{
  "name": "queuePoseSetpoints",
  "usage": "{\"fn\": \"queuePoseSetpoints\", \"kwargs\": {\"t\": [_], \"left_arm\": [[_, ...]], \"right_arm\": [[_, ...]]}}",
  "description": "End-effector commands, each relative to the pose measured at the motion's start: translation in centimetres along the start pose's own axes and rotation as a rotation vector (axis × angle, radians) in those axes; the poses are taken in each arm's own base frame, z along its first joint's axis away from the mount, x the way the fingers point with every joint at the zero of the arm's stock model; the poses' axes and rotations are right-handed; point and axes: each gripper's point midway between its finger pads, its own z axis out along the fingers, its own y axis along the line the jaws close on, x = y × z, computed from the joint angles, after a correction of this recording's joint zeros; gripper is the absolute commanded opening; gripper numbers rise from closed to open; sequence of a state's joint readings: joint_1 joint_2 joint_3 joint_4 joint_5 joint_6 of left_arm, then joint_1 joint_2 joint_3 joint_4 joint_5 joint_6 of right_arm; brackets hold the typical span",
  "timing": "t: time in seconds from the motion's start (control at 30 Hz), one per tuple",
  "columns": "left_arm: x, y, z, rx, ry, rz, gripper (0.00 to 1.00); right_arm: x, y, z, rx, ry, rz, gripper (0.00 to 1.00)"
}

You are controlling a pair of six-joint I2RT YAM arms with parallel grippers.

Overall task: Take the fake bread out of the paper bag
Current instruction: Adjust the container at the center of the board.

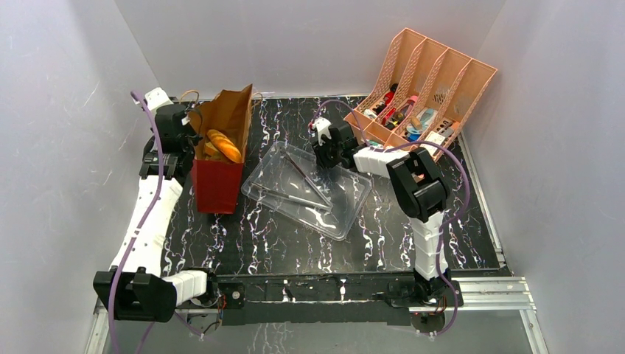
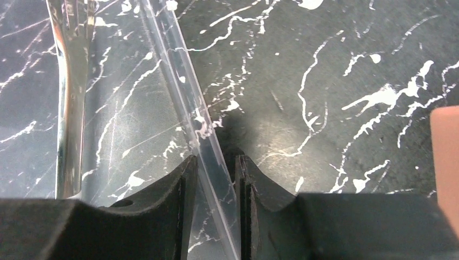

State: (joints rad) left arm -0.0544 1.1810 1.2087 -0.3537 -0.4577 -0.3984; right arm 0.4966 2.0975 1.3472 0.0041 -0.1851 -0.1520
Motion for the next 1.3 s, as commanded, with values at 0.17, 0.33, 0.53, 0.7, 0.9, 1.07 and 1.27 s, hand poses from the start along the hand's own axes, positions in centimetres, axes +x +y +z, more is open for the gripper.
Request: {"fn": "queuePoseSetpoints", "kwargs": {"t": [0.17,0.33,0.53,0.7,0.9,1.07,1.27], "left_arm": [[-1.4,-0.7,-1.8,0.081,-0.048,-0.047,0.00],[-0.6,-0.9,-1.9,0.108,-0.036,-0.041,0.00],[0.8,-0.9,-2.2,0.142,-0.017,-0.029,0.00],[1.9,-1.1,-2.4,0.175,0.007,-0.002,0.00],[2.9,-2.2,-2.5,0.252,0.026,0.022,0.00],[2.3,-3.2,-2.8,0.317,0.008,0.091,0.00],[0.3,-3.2,-3.1,0.320,-0.052,0.148,0.00]], "right_arm": [[3.8,-6.8,-0.5,0.236,0.115,0.164,0.25],[3.2,-8.9,-0.4,0.288,0.094,0.220,0.24],[2.0,-9.7,0.7,0.295,0.062,0.224,0.29],[0.6,-10.2,0.9,0.308,0.037,0.231,0.48],[-3.9,-10.4,-2.3,0.344,-0.080,0.220,0.62],[-6.7,-9.9,-4.8,0.350,-0.133,0.204,0.67],[-7.8,-6.8,-7.0,0.314,-0.171,0.195,0.70]]}}
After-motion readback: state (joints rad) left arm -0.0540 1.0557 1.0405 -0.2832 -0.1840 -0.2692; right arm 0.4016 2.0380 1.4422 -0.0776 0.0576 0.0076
